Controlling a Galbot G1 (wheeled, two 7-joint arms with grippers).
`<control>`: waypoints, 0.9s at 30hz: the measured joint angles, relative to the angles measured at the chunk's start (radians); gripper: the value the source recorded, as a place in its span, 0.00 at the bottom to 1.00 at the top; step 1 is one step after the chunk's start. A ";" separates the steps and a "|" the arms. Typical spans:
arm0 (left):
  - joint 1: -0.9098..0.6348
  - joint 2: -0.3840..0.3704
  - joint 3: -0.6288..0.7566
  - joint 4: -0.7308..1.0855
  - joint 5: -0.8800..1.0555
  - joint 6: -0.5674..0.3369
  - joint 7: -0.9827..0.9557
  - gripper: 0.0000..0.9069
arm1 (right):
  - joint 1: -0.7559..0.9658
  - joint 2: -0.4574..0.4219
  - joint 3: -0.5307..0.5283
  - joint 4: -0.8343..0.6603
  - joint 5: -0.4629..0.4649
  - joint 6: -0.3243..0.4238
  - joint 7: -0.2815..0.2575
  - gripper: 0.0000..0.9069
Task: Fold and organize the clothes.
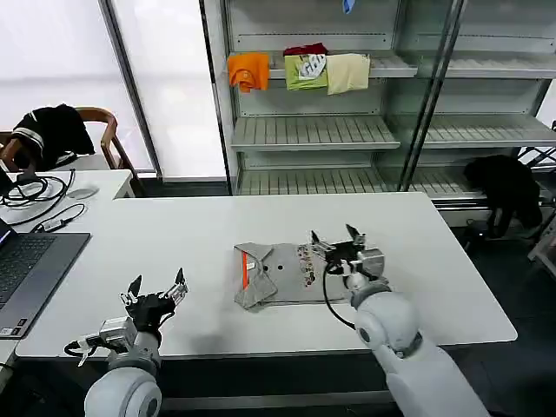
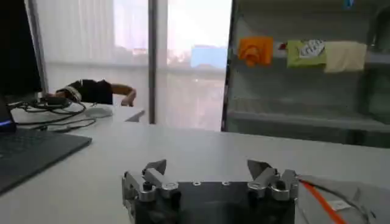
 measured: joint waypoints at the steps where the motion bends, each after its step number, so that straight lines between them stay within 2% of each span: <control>1: -0.002 -0.002 0.001 0.002 0.003 -0.004 0.000 1.00 | -0.017 -0.007 0.021 0.006 -0.002 0.003 0.002 1.00; 13: -0.016 0.023 -0.010 0.005 0.025 -0.027 0.023 1.00 | -0.195 -0.043 0.258 0.064 -0.017 0.029 0.012 1.00; 27: -0.028 0.037 -0.025 0.006 0.014 -0.045 0.035 1.00 | -0.285 -0.049 0.344 0.094 -0.037 0.044 0.017 1.00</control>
